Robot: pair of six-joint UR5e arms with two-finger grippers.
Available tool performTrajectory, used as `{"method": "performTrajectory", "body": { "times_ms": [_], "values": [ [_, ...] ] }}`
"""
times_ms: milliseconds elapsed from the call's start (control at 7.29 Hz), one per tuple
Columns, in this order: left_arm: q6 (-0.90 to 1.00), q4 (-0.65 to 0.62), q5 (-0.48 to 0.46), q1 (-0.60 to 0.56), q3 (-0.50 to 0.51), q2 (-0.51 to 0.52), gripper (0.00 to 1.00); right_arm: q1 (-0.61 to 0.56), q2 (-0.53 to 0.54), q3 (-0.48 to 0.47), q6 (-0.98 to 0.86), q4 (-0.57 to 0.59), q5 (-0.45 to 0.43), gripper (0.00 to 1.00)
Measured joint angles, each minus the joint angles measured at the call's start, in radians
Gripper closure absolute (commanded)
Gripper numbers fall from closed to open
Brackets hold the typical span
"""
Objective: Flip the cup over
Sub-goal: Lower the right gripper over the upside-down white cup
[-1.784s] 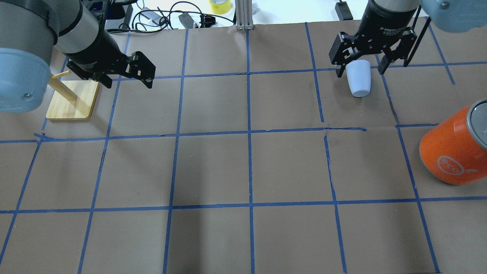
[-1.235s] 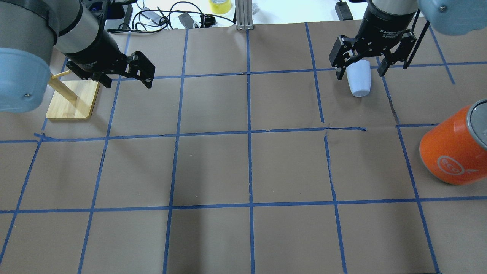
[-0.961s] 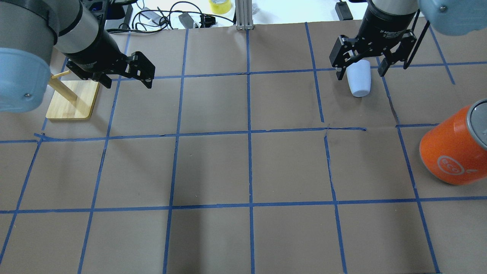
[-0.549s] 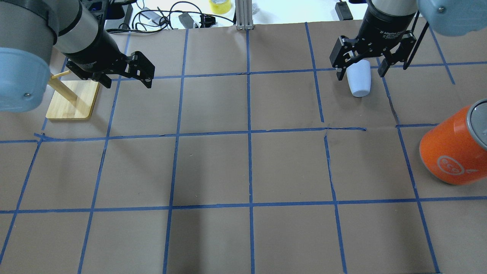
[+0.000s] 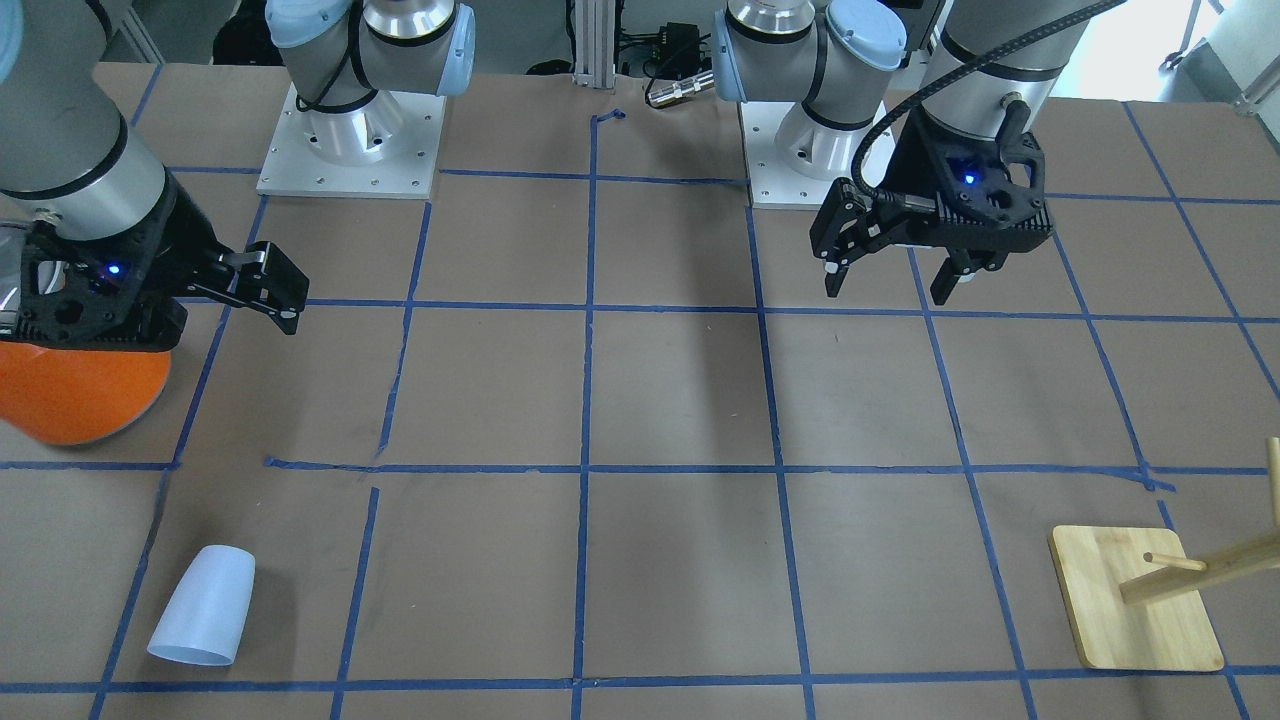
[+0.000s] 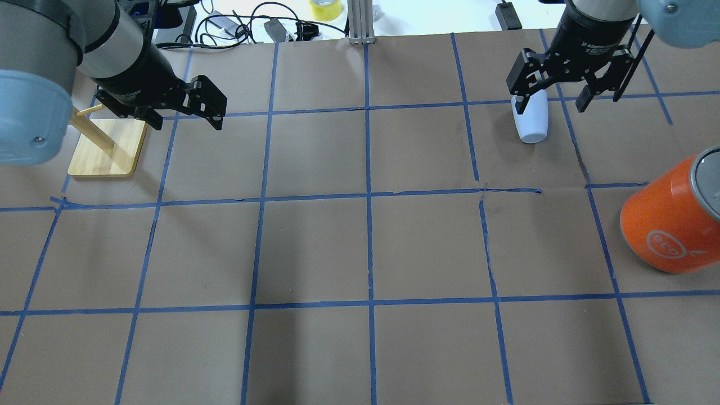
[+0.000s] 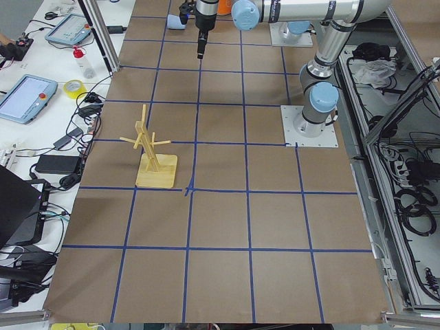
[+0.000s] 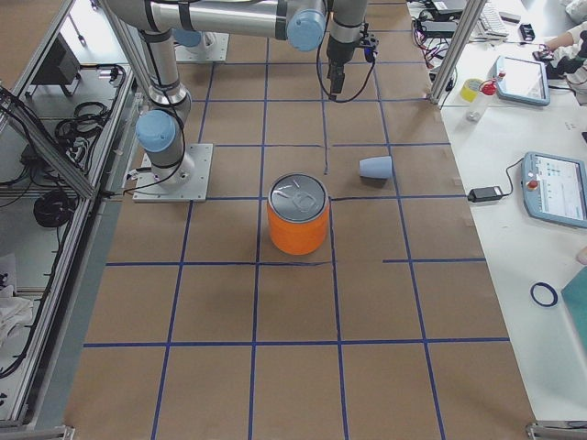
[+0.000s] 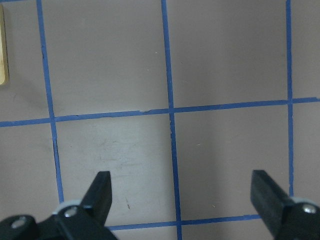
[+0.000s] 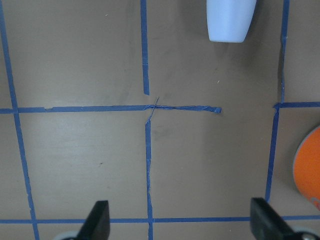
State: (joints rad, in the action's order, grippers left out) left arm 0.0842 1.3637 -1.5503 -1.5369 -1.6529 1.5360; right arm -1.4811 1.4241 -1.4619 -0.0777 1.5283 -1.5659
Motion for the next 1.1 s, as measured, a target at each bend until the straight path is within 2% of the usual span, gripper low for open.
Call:
{"method": "performTrajectory", "body": {
  "times_ms": [549,1098],
  "values": [
    [0.011,0.0,-0.002,0.002,0.0,-0.002,0.0,0.019,-0.052,-0.003,-0.004,0.069,-0.023,0.0],
    [0.012,0.0,-0.002,-0.001,0.001,-0.004,0.0,0.051,-0.239,-0.033,-0.056,0.386,-0.043,0.0]
  ]
}}
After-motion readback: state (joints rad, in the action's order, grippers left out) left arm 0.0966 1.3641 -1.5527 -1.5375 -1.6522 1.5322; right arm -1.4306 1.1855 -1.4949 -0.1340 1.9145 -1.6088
